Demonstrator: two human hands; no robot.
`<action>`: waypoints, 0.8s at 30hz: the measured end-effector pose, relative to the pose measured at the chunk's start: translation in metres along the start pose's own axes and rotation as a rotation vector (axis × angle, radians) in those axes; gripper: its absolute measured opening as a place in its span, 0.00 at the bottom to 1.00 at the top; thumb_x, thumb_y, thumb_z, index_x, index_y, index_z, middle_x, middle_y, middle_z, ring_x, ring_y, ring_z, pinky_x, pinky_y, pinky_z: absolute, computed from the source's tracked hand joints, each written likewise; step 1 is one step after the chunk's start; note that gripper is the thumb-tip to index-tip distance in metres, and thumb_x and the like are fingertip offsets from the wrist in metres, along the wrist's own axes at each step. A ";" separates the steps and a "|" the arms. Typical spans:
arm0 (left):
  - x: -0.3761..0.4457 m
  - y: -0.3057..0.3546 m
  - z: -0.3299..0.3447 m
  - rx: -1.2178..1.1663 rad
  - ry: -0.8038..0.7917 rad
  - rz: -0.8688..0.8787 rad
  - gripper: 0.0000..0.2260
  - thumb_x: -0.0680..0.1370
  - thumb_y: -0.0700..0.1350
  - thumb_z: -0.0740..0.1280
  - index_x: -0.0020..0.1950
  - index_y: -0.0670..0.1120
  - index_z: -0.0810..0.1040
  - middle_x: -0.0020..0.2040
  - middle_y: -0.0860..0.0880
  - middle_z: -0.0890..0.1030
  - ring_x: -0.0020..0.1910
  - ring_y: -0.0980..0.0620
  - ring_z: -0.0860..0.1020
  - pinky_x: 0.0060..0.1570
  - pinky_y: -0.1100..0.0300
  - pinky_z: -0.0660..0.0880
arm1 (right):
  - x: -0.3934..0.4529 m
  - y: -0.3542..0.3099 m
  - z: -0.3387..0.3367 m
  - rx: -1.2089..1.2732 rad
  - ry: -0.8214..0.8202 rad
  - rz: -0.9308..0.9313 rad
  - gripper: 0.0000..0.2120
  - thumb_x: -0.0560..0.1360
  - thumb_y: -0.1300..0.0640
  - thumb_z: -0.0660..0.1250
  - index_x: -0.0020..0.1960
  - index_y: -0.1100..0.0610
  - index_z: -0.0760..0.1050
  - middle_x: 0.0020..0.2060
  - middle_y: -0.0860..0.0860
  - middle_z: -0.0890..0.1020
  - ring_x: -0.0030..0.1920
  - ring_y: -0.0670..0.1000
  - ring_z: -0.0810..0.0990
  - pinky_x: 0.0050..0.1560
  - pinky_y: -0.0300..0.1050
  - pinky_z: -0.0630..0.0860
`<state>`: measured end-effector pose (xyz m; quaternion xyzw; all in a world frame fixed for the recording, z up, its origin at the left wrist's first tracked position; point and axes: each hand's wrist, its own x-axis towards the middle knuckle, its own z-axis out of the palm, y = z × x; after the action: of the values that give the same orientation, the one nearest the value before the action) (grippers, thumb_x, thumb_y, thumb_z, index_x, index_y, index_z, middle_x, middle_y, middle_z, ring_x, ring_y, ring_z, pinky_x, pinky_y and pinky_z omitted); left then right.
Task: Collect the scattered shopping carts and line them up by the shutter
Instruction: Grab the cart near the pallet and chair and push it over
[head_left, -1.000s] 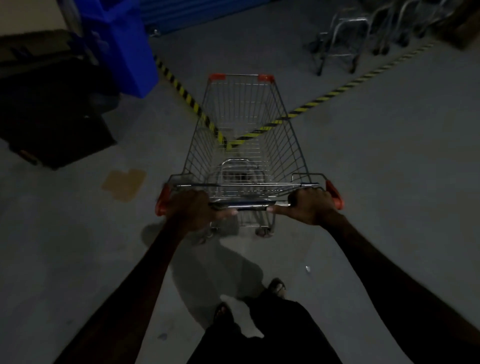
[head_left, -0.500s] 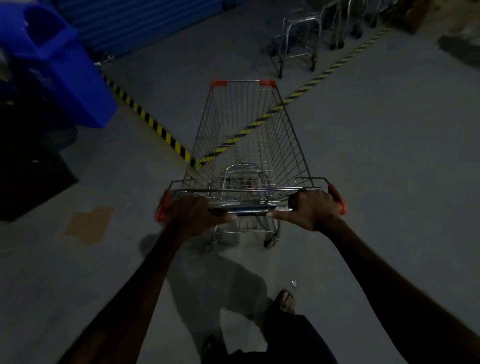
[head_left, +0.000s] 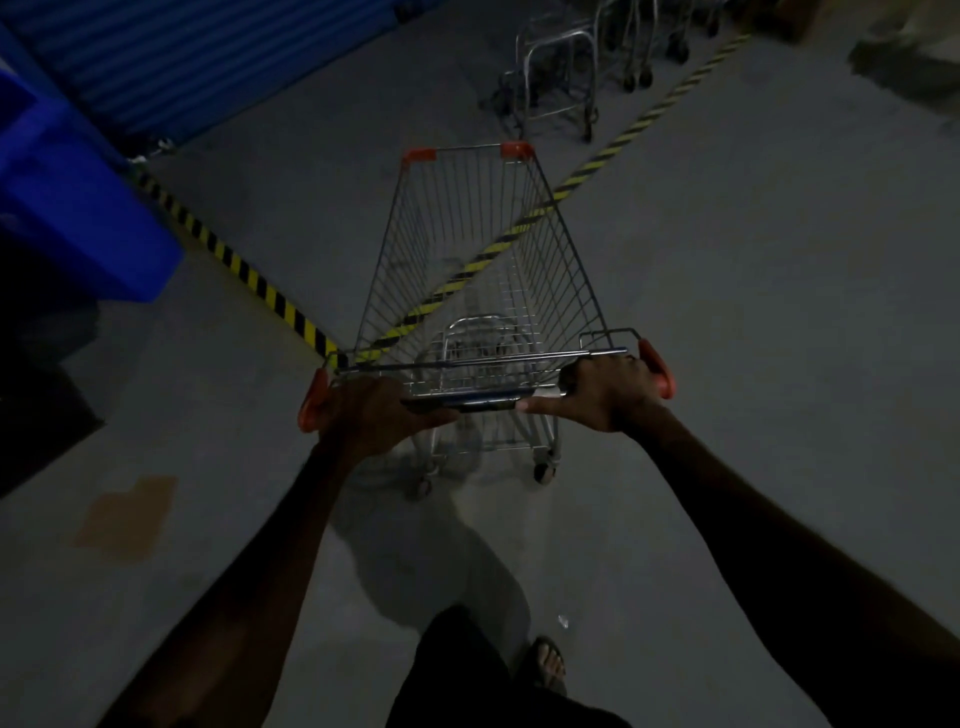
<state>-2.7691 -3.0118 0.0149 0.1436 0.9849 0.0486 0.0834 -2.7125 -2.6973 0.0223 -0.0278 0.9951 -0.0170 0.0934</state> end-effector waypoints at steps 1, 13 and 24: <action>0.015 0.007 -0.002 0.022 0.018 0.001 0.46 0.61 0.90 0.53 0.51 0.54 0.87 0.49 0.48 0.87 0.50 0.44 0.85 0.52 0.51 0.81 | 0.012 0.011 -0.003 0.003 0.000 0.009 0.47 0.64 0.10 0.45 0.37 0.50 0.80 0.36 0.48 0.82 0.38 0.51 0.79 0.47 0.49 0.71; 0.231 0.037 -0.018 0.012 0.014 0.099 0.44 0.62 0.90 0.52 0.29 0.48 0.72 0.29 0.51 0.77 0.34 0.50 0.79 0.42 0.55 0.78 | 0.172 0.103 -0.055 -0.040 -0.085 0.125 0.46 0.67 0.13 0.49 0.37 0.54 0.82 0.36 0.50 0.84 0.42 0.53 0.83 0.60 0.55 0.75; 0.402 0.059 -0.047 -0.012 0.050 0.137 0.43 0.62 0.90 0.51 0.30 0.49 0.73 0.26 0.53 0.73 0.28 0.53 0.78 0.31 0.57 0.72 | 0.327 0.180 -0.077 -0.027 -0.037 0.106 0.45 0.66 0.12 0.48 0.30 0.53 0.76 0.30 0.48 0.79 0.39 0.52 0.81 0.49 0.50 0.76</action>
<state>-3.1410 -2.8423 0.0079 0.2086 0.9743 0.0639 0.0560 -3.0571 -2.5342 0.0304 0.0235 0.9934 0.0019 0.1122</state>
